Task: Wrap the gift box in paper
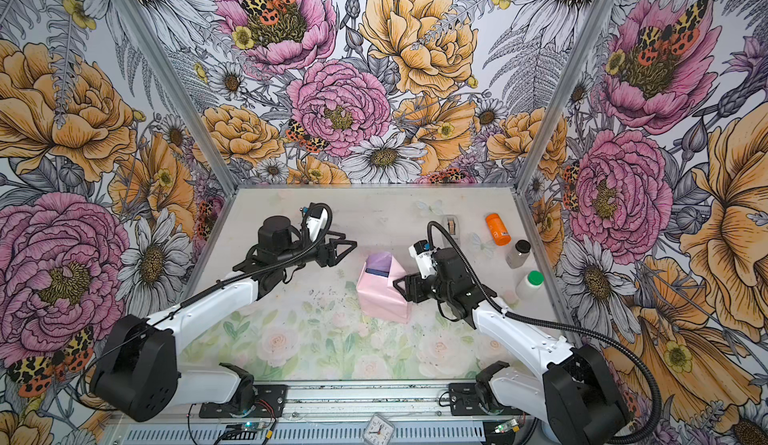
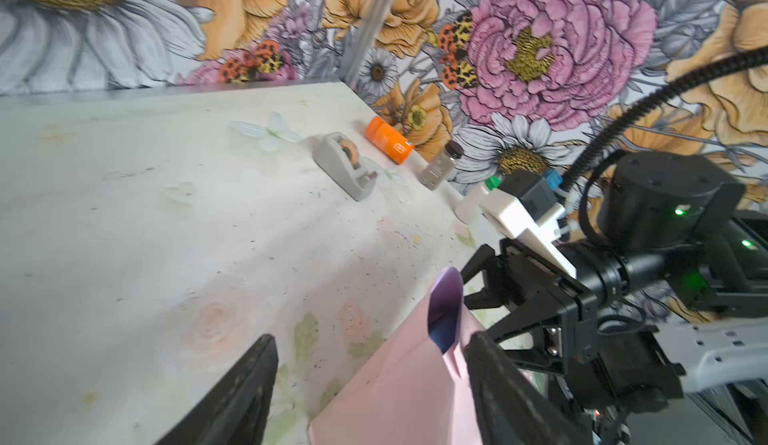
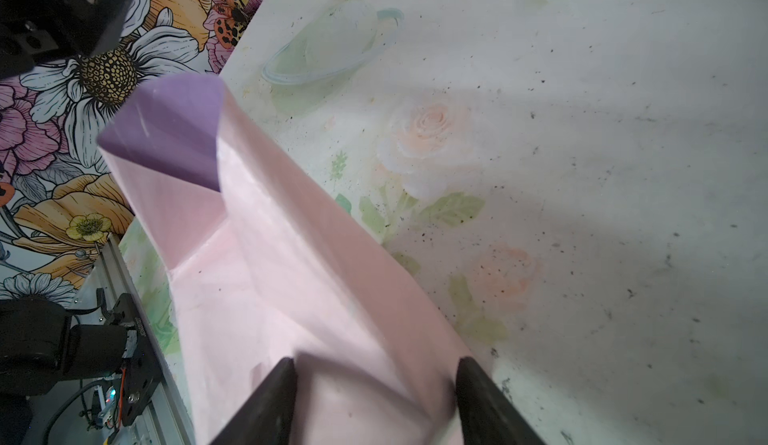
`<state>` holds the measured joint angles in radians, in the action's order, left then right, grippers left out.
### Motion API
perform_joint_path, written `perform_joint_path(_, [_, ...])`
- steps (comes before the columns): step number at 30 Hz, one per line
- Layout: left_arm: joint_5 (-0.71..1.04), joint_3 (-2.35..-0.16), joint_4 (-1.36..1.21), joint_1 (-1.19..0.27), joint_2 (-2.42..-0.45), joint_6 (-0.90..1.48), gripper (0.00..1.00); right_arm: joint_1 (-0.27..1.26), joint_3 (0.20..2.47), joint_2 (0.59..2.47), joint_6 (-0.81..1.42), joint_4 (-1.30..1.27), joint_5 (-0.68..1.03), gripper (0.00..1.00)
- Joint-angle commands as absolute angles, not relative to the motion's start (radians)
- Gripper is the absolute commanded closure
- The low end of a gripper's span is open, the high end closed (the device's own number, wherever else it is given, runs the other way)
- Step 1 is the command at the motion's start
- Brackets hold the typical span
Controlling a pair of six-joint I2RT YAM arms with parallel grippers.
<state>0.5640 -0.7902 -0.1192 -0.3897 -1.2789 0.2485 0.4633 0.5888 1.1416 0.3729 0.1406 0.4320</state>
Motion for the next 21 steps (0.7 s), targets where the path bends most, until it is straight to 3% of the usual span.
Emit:
perform_joint_path(1, [0.379,-0.741,0.053,-0.361,-1.238,0.270,0.27,0.463,0.587,1.165,0.342,0.219,0.413,0.38])
perform_joint_path(21, [0.555,-0.903,-0.024,-0.540,-1.559,0.223,0.33,0.464,0.594,1.184,0.334,0.217,0.423,0.38])
